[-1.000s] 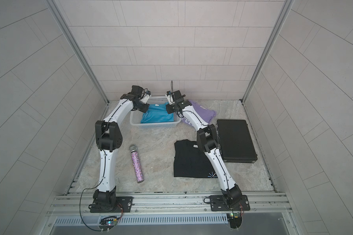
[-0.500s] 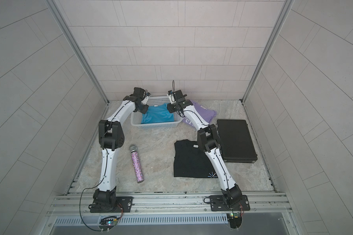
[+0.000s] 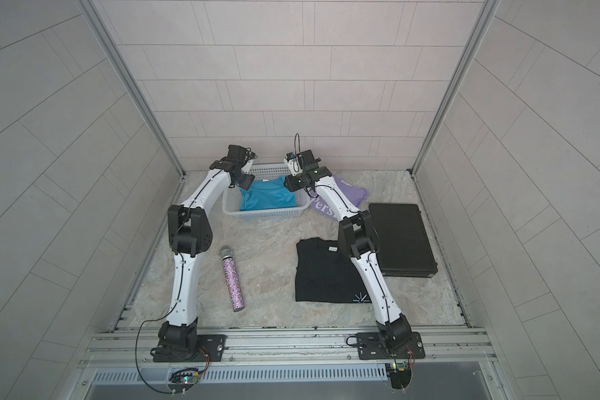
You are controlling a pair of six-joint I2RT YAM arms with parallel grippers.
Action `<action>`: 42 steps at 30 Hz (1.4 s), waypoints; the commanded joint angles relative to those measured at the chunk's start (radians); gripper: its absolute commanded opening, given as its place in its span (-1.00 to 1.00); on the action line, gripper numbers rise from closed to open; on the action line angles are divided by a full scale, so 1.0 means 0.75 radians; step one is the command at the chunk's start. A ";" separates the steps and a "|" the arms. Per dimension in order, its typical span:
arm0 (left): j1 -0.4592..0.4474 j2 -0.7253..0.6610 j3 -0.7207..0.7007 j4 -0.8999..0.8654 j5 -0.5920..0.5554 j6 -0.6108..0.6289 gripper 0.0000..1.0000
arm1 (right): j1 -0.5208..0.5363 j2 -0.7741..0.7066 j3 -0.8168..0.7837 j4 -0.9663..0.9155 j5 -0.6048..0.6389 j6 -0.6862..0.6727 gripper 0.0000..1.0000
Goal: Put the folded t-shirts into the basket
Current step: Place the T-shirt in the bin.
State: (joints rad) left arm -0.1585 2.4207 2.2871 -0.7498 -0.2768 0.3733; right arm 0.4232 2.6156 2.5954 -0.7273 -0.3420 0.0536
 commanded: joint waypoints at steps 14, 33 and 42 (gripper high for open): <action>0.004 0.020 -0.058 -0.209 0.251 -0.124 0.07 | 0.044 0.159 0.116 0.023 0.057 -0.023 -0.39; -0.012 0.080 0.112 -0.264 0.052 -0.005 0.24 | 0.034 0.005 0.054 -0.063 0.152 0.003 -0.34; -0.033 -0.166 0.082 -0.272 0.169 -0.089 0.48 | 0.028 -0.290 -0.107 -0.164 -0.169 -0.021 -0.10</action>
State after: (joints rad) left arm -0.1768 2.4130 2.3528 -0.9398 -0.2008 0.3370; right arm 0.4427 2.5111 2.5488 -0.8085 -0.3691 0.0597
